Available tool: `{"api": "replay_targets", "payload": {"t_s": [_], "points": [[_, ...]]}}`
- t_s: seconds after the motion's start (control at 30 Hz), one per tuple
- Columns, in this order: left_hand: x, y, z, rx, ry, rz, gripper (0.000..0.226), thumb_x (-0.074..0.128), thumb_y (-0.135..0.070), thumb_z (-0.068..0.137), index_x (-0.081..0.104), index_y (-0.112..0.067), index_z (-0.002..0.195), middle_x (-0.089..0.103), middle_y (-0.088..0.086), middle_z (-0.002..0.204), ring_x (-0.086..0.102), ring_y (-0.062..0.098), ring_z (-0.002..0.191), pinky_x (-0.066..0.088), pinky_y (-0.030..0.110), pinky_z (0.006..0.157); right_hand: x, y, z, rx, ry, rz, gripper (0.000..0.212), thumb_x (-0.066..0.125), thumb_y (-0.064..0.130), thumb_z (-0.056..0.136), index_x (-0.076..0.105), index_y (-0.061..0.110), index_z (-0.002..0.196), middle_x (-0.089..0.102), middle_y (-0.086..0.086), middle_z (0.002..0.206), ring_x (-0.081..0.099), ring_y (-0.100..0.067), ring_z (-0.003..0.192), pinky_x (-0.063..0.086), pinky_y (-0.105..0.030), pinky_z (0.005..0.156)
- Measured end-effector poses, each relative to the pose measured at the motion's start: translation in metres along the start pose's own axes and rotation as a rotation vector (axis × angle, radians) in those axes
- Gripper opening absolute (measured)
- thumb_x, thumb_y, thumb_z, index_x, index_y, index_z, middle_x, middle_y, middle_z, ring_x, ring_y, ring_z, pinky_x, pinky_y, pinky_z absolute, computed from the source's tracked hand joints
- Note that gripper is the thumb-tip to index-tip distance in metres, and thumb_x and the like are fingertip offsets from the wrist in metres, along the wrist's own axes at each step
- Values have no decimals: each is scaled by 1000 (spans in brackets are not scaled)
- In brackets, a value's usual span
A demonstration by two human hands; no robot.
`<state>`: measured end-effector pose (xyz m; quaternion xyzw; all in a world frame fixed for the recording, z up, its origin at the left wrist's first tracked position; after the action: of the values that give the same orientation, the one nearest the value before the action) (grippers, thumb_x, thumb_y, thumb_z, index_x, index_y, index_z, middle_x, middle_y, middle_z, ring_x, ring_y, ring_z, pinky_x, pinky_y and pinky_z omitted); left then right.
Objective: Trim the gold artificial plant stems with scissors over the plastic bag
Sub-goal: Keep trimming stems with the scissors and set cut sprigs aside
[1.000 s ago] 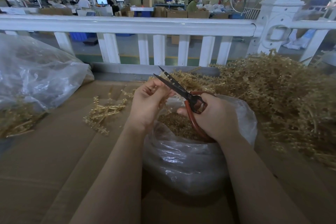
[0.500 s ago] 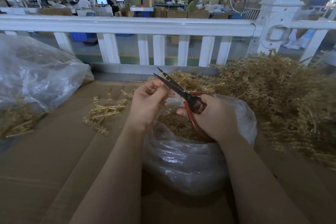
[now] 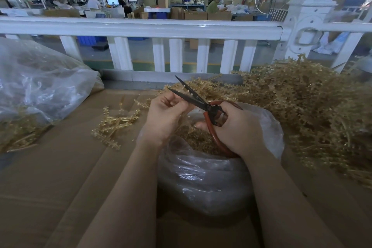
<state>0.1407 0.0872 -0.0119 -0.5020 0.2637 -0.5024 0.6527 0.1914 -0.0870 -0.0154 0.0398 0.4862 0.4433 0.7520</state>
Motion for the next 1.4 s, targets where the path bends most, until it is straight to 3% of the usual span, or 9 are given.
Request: {"api": "replay_targets", "payload": {"t_s": [0.1,0.27,0.37,0.43,0.57,0.77,0.87,1.1,1.4], "points": [[1,0,-1,12,9,29,8,69,1,81,74,-5,84,62,22,78,52,28,70,44,35,66,1,-1,1,0,10,10,61,51,91,63,59,42,99,56,28,78,57,-2,82,41,-16,64],[3,-1,0,0,22,37,14,70,-1,77,70,6,89,61,41,92,56,32,77,47,43,75,3,-3,1,2,16,-4,60,50,92,62,57,43,97,55,27,78,57,-4,82,46,-25,67],[4,-1,-1,-2,46,35,19,70,-9,72,70,2,88,64,38,91,60,30,77,52,33,72,3,-4,1,-2,12,-3,61,51,92,63,58,42,98,57,25,79,59,-5,83,49,-27,69],[5,-2,0,8,69,25,9,69,-1,78,71,-2,87,70,25,84,65,24,77,55,26,72,3,-4,2,0,20,-4,63,51,92,64,59,42,100,59,23,82,60,-6,86,51,-28,72],[5,0,2,23,97,33,26,61,13,86,73,-10,84,75,3,80,70,14,77,54,23,74,3,-3,2,-2,17,-9,62,52,92,64,60,42,100,62,23,86,59,-4,87,50,-27,72],[4,0,1,24,90,21,19,60,12,87,70,-3,87,70,14,82,66,20,77,55,24,74,3,-3,1,7,8,-11,62,53,92,65,64,41,98,63,22,78,57,-1,77,42,-15,64],[6,-2,0,21,114,-7,14,60,10,88,69,-1,88,72,5,77,68,13,73,54,21,72,2,-2,1,8,15,-25,57,54,91,67,62,42,94,61,23,73,54,4,72,36,-9,61],[6,-4,-1,30,142,-56,17,61,3,89,62,12,103,71,7,80,69,15,76,54,22,72,1,1,0,12,18,-14,56,57,88,68,66,42,99,58,24,72,52,5,68,33,-7,59],[3,-8,-2,68,54,47,9,60,-2,90,68,3,91,69,10,75,65,17,70,54,25,69,1,0,-1,14,28,-21,56,57,89,68,64,41,96,62,21,73,56,6,71,38,-10,60]]}}
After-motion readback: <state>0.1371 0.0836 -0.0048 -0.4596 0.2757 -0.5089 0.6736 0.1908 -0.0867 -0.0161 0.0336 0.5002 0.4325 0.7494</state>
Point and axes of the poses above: each hand's wrist, its own z-axis towards the middle knuckle, its own x-axis out of the palm, y = z × x, the point moved 6 cm from there along z, towards the middle knuckle
